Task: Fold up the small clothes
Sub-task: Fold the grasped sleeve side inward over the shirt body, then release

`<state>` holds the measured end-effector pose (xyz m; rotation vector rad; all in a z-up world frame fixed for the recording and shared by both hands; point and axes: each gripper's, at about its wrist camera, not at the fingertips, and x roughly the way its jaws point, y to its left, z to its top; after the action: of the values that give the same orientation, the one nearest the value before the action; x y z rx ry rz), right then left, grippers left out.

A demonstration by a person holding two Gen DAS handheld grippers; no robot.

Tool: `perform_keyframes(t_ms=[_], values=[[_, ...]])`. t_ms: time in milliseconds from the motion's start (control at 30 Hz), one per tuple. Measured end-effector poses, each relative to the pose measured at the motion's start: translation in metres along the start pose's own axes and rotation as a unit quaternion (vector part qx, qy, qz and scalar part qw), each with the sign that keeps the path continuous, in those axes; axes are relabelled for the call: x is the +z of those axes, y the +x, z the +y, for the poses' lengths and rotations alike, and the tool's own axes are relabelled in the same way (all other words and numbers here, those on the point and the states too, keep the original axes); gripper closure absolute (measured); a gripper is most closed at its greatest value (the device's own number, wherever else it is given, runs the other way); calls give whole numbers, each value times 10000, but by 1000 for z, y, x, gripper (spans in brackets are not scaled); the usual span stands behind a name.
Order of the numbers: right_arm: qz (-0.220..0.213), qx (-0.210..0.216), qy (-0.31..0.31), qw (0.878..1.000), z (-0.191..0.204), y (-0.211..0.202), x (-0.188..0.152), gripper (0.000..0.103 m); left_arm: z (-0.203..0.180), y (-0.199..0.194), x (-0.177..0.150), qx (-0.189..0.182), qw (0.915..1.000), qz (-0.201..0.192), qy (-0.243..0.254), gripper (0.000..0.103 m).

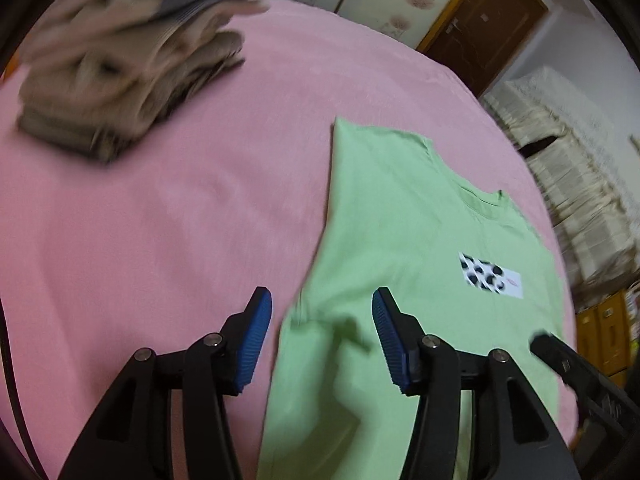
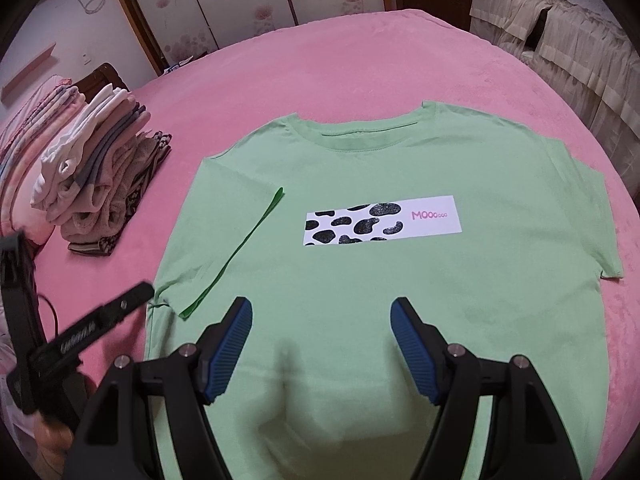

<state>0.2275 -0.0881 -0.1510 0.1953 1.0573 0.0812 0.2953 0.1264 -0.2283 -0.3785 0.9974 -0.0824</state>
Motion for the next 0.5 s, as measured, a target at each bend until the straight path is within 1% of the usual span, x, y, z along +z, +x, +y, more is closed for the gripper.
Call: perform_keyframes(t_ms=[67, 133, 267, 367, 500], values=[[-24, 20, 16, 10000, -1, 0, 0, 31, -12, 10, 20, 149, 9994, -147, 281, 52], [-48, 12, 12, 10000, -3, 1, -1, 31, -24, 28, 43, 394, 9971, -235, 603, 52], [-69, -66, 56, 9999, -12, 3, -1, 31, -31, 70, 81, 799, 9934, -103, 812, 52], [-73, -161, 162, 9997, -27, 3, -1, 31, -30, 94, 92, 1064, 9911, 13, 804, 52], [-87, -273, 288, 9992, -48, 3, -2, 31, -30, 106, 94, 1432, 9850, -59, 957, 53]])
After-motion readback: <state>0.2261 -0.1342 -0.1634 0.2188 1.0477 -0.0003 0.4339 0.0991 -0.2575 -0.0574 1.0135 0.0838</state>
